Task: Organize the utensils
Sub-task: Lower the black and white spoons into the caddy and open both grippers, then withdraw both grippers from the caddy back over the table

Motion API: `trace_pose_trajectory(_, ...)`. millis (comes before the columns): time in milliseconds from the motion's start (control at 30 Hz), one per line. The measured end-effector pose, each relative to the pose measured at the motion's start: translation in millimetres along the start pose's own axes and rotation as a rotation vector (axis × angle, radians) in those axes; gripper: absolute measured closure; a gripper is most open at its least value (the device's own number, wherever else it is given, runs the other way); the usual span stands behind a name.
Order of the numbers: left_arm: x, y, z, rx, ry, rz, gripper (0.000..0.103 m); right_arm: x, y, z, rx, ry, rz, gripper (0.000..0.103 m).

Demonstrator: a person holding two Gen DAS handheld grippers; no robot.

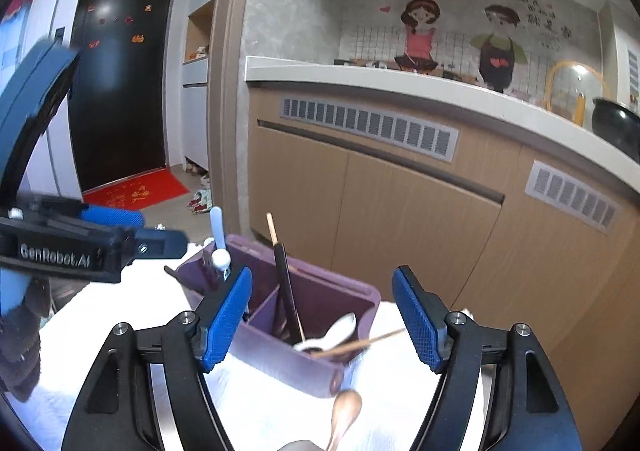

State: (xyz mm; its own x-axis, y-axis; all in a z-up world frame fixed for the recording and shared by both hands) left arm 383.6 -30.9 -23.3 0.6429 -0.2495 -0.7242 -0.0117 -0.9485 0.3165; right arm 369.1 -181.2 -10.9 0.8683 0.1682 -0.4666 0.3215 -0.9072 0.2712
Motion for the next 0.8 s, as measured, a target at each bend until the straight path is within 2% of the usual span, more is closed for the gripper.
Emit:
trace_pose_trajectory(133, -2, -19, 29, -0.026, -0.051, -0.028, 0.032, -16, 5, 19, 0.041, -0.040, -0.033, 0.029)
trace_pose_trajectory(300, -2, -36, 82, 0.006, -0.121, -0.089, 0.027, -30, 13, 57, 0.101, -0.108, -0.059, 0.025)
trace_pose_trajectory(467, -1, -44, 132, 0.040, -0.210, -0.096, 0.025, -7, 5, 112, 0.154, -0.305, -0.135, 0.024)
trace_pose_trajectory(533, -4, -44, 143, 0.040, -0.229, -0.082, 0.025, 11, 1, 130, 0.167, -0.375, -0.138, 0.025)
trace_pose_trajectory(600, -9, -46, 149, 0.039, -0.238, -0.075, 0.025, 28, -1, 141, 0.173, -0.421, -0.138, 0.031)
trace_pose_trajectory(667, -13, -49, 154, 0.050, -0.236, -0.083, 0.025, 44, -5, 146, 0.154, -0.448, -0.128, 0.035)
trace_pose_trajectory(800, -20, -59, 153, 0.044, -0.216, -0.105, 0.023, 60, -9, 148, 0.160, -0.480, -0.118, 0.035)
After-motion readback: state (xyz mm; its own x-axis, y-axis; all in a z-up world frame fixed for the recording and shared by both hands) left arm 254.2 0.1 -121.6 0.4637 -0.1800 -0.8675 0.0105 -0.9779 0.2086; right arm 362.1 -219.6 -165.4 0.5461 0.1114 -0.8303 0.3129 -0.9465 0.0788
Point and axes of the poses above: each gripper's, at about its wrist camera, not at the fingertips, and x roughly the way its jaws point, y to its right, z to its underside, the point moved 7 cm from there along x, roughly the way its jaws point, and after that the axes turned 13 degrees about -x, right-handed, at the moved point
